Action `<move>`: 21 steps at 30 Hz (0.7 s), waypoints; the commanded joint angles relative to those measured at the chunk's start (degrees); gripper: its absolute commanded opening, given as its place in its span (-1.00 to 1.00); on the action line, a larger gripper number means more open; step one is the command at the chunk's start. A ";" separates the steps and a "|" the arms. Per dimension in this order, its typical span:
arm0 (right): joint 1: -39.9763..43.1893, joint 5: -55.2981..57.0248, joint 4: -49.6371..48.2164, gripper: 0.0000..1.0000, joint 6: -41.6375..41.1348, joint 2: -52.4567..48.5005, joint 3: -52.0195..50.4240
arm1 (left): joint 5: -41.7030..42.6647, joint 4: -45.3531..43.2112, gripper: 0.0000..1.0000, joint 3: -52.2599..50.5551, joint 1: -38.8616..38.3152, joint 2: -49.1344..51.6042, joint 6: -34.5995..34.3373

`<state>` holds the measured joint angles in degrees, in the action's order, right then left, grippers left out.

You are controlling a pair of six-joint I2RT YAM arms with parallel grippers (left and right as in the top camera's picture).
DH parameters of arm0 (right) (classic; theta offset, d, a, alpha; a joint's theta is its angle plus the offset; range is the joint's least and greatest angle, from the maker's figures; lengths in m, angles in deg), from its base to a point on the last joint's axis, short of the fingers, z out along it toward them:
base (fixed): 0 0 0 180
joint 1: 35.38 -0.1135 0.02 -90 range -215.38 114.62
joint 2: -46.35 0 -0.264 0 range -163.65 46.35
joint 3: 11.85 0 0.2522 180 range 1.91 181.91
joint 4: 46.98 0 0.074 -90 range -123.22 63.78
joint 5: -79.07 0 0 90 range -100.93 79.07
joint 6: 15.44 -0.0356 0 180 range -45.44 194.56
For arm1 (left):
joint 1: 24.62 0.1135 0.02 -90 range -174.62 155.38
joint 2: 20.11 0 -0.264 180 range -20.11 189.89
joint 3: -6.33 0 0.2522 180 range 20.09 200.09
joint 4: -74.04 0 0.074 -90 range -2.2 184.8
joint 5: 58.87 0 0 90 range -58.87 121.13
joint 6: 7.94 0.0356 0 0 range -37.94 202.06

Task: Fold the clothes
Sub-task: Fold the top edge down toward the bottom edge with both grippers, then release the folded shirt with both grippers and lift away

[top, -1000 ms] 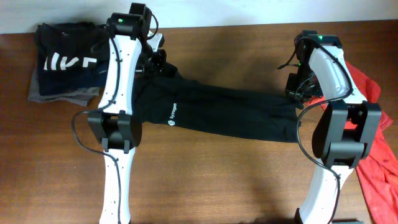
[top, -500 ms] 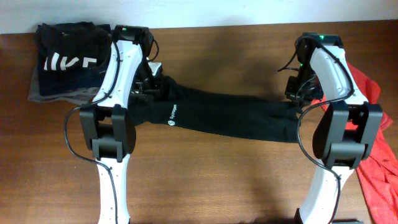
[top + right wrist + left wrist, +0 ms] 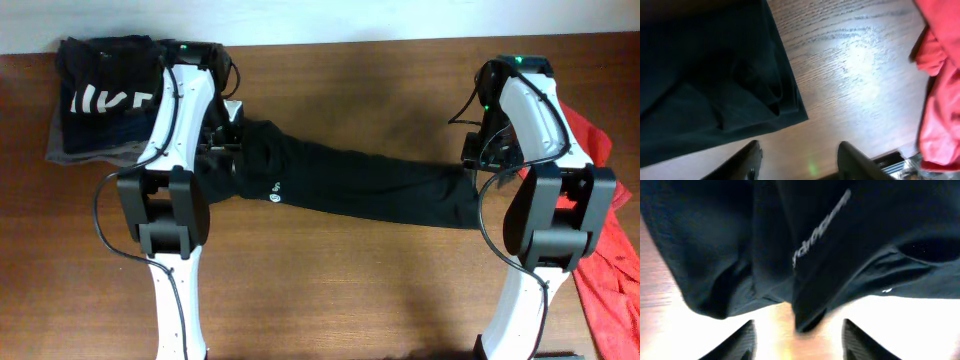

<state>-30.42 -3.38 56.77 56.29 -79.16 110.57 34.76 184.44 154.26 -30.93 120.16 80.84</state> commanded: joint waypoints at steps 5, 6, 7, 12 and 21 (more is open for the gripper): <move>0.44 2.32 -0.28 0.56 -0.63 2.69 1.29 | -0.70 0.09 0.74 -0.13 0.13 -1.14 -0.50; 0.57 2.82 -0.28 0.68 -0.66 2.69 1.29 | -0.70 0.09 0.74 0.15 0.13 -1.14 -0.50; 0.83 3.37 -0.31 0.74 -0.66 2.69 1.29 | -0.70 0.09 0.74 0.70 0.09 -1.14 -0.50; 5.31 -1.25 -2.27 0.89 3.96 2.69 1.27 | -0.72 0.09 0.74 7.08 -0.07 -1.18 1.55; 13.09 -30.38 -4.17 0.92 33.03 2.58 -1.27 | -0.68 -1.20 0.98 13.73 -0.02 -1.16 2.75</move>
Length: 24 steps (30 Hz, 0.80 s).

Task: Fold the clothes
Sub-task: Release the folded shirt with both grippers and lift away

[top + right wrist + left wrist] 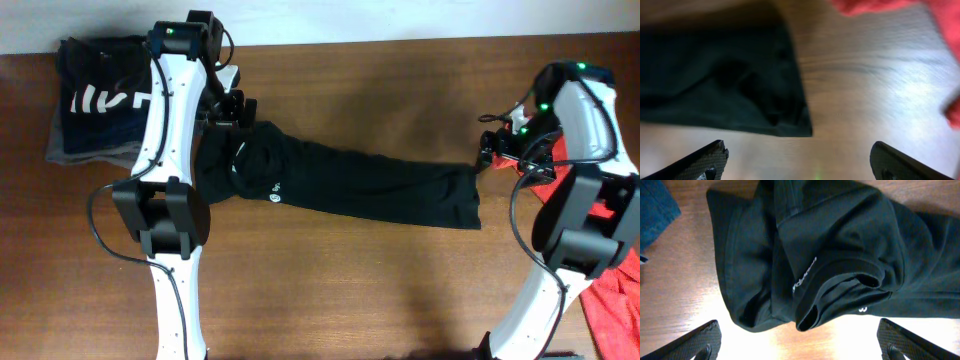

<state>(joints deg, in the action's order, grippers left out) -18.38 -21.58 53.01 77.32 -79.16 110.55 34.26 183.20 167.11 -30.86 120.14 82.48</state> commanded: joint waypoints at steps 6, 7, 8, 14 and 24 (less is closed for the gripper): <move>2.25 -14.47 -4.44 1.00 13.53 2.45 -6.45 | -0.15 -0.02 0.98 0.87 -0.09 -1.14 1.11; 2.25 -14.73 -5.20 1.00 13.53 2.43 -7.48 | -0.15 -0.17 0.98 0.87 -0.15 -1.14 1.11; 2.25 -14.88 -5.79 1.00 13.53 2.40 -8.33 | -0.15 -0.33 0.98 0.87 -0.15 -1.14 1.11; 2.16 -15.69 -9.68 0.97 13.51 2.36 -14.64 | -0.15 -0.61 0.98 0.87 -0.13 -1.14 1.11; 1.77 -23.45 -16.35 0.98 13.49 2.36 -25.55 | -0.15 -1.49 0.99 0.87 -0.13 -1.14 1.11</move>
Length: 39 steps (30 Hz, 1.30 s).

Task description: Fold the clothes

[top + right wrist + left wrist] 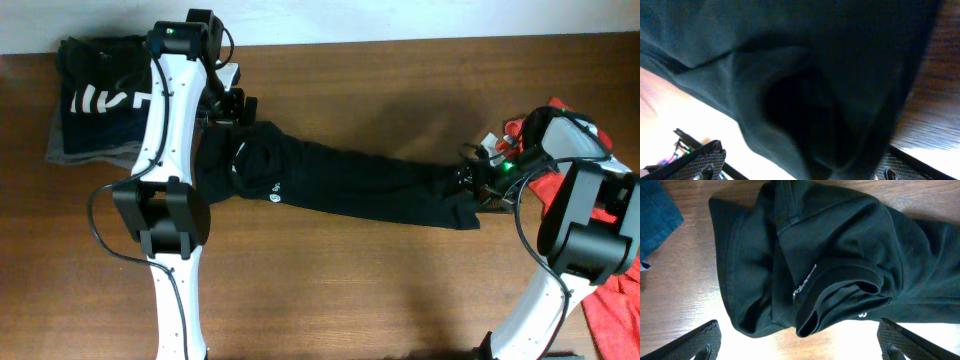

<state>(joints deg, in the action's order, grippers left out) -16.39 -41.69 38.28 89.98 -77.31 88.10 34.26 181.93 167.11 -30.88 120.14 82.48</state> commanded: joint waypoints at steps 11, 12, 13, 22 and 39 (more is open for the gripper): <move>-0.44 -1.29 -6.86 0.15 -5.38 0.52 -5.60 | -0.15 -0.22 0.99 0.87 -0.11 -1.14 1.11; -0.44 -0.17 -7.30 0.09 -5.95 0.52 -5.49 | -0.15 -0.22 0.98 0.87 -0.11 -1.14 1.11; -0.44 1.05 -7.67 0.06 -6.40 0.52 -5.44 | -0.15 -0.20 0.98 0.87 -0.11 -1.14 1.11; -0.24 10.14 -6.36 -0.90 -10.40 0.52 -1.84 | -0.15 -0.20 0.98 0.87 -0.11 -1.14 1.11; -8.98 36.17 10.12 -0.92 -19.47 0.61 16.63 | -0.17 -0.26 0.98 0.87 -0.11 -1.14 1.11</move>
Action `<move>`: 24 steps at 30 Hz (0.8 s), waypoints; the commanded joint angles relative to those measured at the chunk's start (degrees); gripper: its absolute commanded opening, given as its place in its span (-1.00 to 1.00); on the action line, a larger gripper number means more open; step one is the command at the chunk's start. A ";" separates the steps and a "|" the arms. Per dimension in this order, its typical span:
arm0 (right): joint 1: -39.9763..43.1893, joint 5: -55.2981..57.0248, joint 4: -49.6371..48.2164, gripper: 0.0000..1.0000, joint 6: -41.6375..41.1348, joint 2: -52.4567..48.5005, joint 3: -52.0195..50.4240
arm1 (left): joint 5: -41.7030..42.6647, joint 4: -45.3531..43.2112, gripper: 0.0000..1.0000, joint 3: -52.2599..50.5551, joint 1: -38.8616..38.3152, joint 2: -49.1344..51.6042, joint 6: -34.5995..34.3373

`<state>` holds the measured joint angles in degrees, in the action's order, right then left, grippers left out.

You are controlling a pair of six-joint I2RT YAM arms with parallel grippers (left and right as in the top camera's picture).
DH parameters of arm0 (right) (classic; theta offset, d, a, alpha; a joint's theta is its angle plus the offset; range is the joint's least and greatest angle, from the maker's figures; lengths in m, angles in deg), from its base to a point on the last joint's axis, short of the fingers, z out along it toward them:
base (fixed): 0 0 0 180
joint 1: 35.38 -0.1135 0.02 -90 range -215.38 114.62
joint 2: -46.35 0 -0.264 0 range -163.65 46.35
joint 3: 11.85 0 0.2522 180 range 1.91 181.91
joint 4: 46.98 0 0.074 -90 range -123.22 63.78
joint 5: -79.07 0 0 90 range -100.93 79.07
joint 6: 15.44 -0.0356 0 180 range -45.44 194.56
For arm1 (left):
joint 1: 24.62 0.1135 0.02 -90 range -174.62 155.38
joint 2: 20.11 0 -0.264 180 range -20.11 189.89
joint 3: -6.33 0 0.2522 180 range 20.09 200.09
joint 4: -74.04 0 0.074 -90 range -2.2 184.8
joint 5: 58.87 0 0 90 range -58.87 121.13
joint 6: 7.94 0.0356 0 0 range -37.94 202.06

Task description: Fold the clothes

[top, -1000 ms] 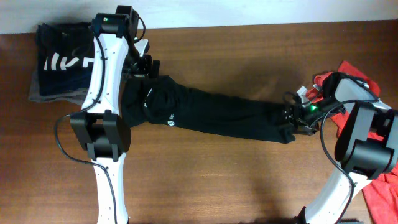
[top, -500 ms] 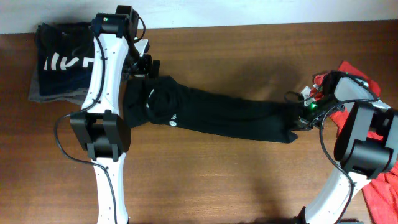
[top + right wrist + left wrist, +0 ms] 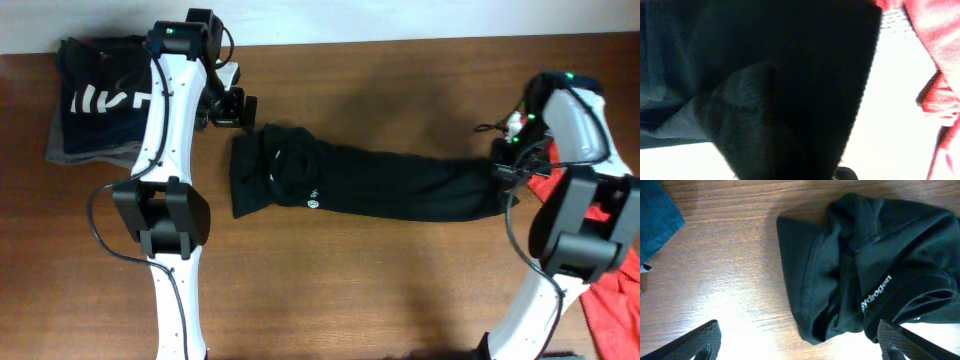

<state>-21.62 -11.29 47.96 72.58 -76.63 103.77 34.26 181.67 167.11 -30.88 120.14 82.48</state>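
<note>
A long black garment (image 3: 370, 185) lies stretched across the wooden table, its bunched left end carrying white lettering (image 3: 875, 292). My left gripper (image 3: 232, 108) hovers open just beyond that end, its fingers (image 3: 705, 340) spread wide with nothing between them. My right gripper (image 3: 503, 170) is at the garment's right end. Black fabric (image 3: 765, 75) fills the right wrist view and hides the jaws, which are shut on it.
A stack of folded dark clothes (image 3: 100, 95) sits at the back left, and its blue edge (image 3: 655, 215) shows in the left wrist view. Red cloth (image 3: 610, 290) lies at the right edge, close to the held end (image 3: 935, 60).
The right gripper was open around the garment's right end; now it is shut on it, farther right. The whole garment has shifted right, away from the left gripper. The left arm has not moved.
At first both grippers were low and open at the garment's two ends. Then the left stood farther back, wide open, and the right was off to the right of the hem. The right then straddled the hem, open. Now it grips it and the garment lies farther right.
</note>
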 commanded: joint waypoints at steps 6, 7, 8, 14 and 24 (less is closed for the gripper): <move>-12.83 5.49 -0.68 -0.91 -3.06 -0.17 0.66 | -0.15 -0.13 0.98 0.87 -0.11 -1.14 1.11; -14.29 5.03 -1.18 -0.89 -3.08 -0.17 0.35 | -0.15 -0.13 0.98 0.87 -0.11 -1.14 1.11; -15.45 4.87 -1.40 -0.86 -3.52 -0.17 0.20 | -0.17 -0.13 0.98 0.87 -0.11 -1.14 1.11; -21.44 -0.59 -3.28 -0.50 -4.74 -0.39 -0.42 | -0.17 -0.13 0.99 0.87 -0.11 -1.14 1.11; -17.49 1.22 1.25 -0.25 -8.17 -0.02 6.56 | -0.17 -0.13 0.98 0.87 -0.11 -1.14 1.11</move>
<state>-42.84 -11.40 48.01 66.76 -76.72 105.26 34.26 181.63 167.11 -30.88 120.14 82.48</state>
